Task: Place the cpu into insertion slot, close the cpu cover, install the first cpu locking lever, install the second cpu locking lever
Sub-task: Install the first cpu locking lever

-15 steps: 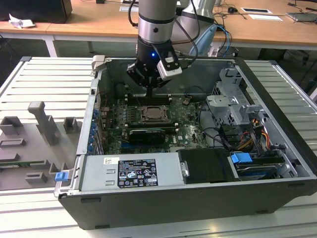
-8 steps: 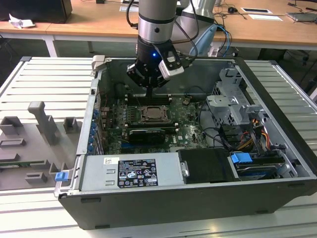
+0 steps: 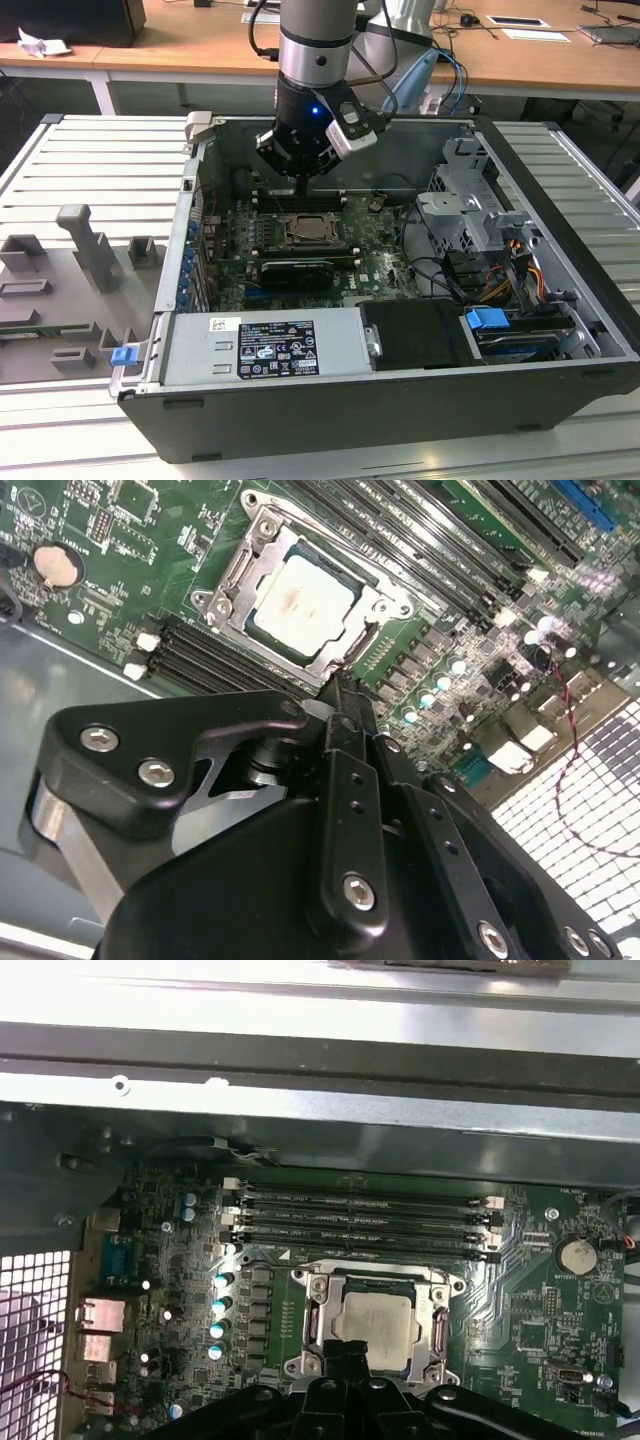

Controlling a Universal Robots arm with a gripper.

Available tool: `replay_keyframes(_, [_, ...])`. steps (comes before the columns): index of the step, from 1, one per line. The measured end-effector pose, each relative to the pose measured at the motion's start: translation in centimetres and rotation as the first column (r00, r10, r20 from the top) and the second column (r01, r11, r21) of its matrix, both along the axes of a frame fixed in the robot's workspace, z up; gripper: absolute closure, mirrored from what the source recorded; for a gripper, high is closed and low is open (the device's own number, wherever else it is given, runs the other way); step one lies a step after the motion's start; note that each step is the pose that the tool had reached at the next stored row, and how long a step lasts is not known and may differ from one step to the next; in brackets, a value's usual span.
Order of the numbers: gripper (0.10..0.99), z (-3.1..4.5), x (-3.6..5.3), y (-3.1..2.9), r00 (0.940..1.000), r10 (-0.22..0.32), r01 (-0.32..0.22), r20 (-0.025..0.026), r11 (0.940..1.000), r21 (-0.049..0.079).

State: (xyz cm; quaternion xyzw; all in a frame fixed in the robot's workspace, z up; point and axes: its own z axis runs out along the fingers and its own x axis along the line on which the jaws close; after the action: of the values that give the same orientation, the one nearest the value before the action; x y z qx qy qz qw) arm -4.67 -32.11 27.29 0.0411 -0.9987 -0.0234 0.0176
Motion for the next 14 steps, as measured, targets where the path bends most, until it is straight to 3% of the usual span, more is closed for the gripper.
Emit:
replay_keyframes(7, [0.980, 0.00, 0.00, -0.01, 0.9980, 0.063, -0.063, 0.0000, 0.9980, 0.000])
replay_keyframes(14, [0.980, 0.00, 0.00, -0.03, 0.9921, 0.125, -0.125, 0.0000, 0.9921, 0.000])
